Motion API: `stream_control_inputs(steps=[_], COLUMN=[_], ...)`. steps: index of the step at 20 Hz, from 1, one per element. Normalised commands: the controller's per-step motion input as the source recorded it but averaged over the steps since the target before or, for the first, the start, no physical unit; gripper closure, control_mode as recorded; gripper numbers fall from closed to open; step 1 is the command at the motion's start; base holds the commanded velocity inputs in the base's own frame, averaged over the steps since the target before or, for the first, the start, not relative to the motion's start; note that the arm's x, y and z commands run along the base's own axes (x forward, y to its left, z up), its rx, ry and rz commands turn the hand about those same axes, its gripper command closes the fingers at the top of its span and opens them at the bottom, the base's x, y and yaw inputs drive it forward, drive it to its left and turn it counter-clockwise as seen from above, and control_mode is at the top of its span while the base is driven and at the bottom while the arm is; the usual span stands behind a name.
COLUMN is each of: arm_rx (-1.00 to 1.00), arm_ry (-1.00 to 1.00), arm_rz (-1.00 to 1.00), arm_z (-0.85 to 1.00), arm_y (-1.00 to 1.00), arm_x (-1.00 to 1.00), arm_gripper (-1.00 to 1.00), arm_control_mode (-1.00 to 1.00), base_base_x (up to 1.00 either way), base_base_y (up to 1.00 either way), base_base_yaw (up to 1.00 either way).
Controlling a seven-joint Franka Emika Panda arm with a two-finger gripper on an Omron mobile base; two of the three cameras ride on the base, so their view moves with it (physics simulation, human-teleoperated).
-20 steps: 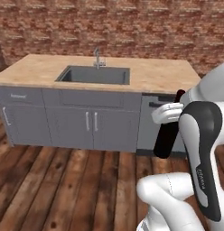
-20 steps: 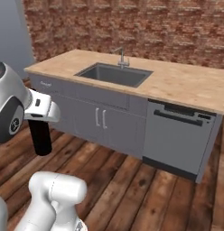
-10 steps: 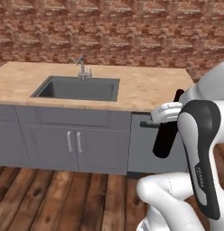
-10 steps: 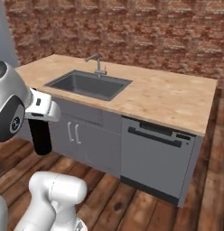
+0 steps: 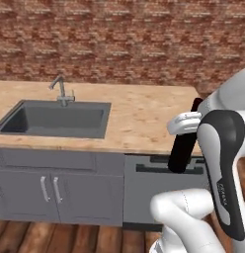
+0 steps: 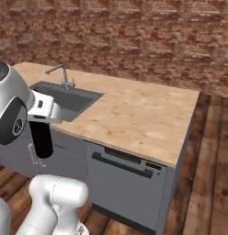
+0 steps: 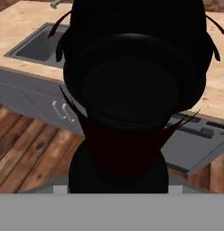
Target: Move the drinks to the dining counter.
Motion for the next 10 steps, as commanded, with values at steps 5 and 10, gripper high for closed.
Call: stream_control_inputs(steps=[5,10], arm_rx=[0.0,0.0], arm_ry=[0.0,0.0], arm_rz=[0.0,0.0], arm_z=[0.0,0.0], arm_y=[0.0,0.0], arm_x=[0.0,0.0], arm_gripper=[1.0,1.0], arm_control_mode=[1.0,1.0], base_base_x=[0.98,0.88], base_base_y=[-0.06,0.0], base_base_yaw=[-0.27,-0.35])
